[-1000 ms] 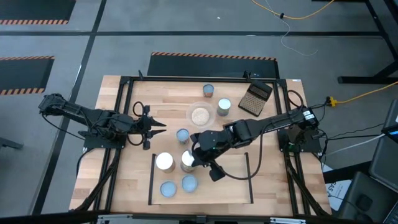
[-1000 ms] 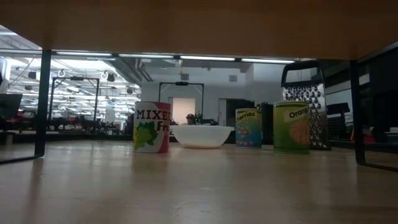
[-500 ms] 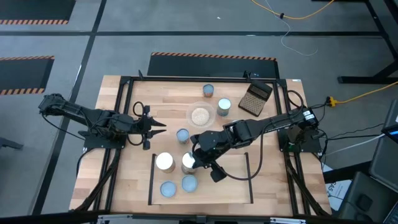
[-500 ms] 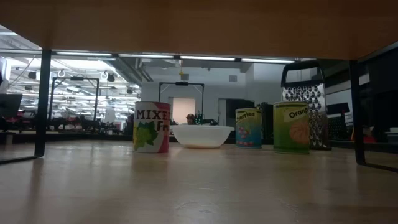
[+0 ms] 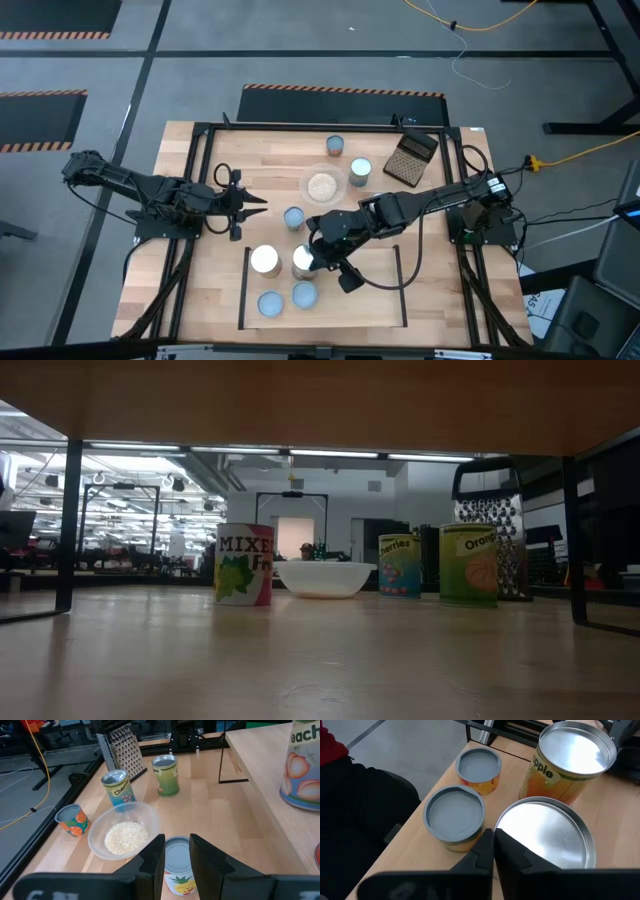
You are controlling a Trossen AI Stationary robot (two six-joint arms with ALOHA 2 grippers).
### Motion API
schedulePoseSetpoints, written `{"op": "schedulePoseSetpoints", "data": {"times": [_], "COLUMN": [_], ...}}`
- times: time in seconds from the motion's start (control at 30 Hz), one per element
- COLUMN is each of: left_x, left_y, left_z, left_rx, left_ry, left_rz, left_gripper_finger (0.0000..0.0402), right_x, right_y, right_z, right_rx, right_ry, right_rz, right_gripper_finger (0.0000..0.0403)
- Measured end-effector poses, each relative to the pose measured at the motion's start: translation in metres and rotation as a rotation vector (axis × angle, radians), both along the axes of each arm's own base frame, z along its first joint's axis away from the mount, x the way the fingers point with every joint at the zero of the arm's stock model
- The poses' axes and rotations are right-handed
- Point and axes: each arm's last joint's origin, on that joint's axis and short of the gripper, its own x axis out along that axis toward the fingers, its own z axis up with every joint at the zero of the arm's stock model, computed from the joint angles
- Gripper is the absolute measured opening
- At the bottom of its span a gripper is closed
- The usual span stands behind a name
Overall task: Pick and place cans onto a shelf
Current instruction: Put the large canned peaches on the shelf
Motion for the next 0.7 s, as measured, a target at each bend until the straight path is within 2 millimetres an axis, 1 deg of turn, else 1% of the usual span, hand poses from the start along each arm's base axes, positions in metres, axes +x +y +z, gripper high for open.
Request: {"op": "schedulePoseSetpoints", "data": {"times": [0.23, 0.7], "left_x": [0.0000, 0.0000], "left_y": [0.0000, 0.0001], "left_z": [0.0000, 0.0000], "left_rx": [0.000, 0.000], "left_ry": [0.000, 0.000], "left_rz": [0.000, 0.001], "left_gripper_finger": [0.0082, 0.0082], "right_x": [0.0001, 0.0000], "right_y": [0.0000, 0.0000], "right_z": [0.0004, 0.0005], "right_rx": [0.001, 0.001], "right_ry": [-0.003, -0.004], "right_rz": [0.000, 0.001], "right_gripper_finger": [0.0047, 0.0047]}}
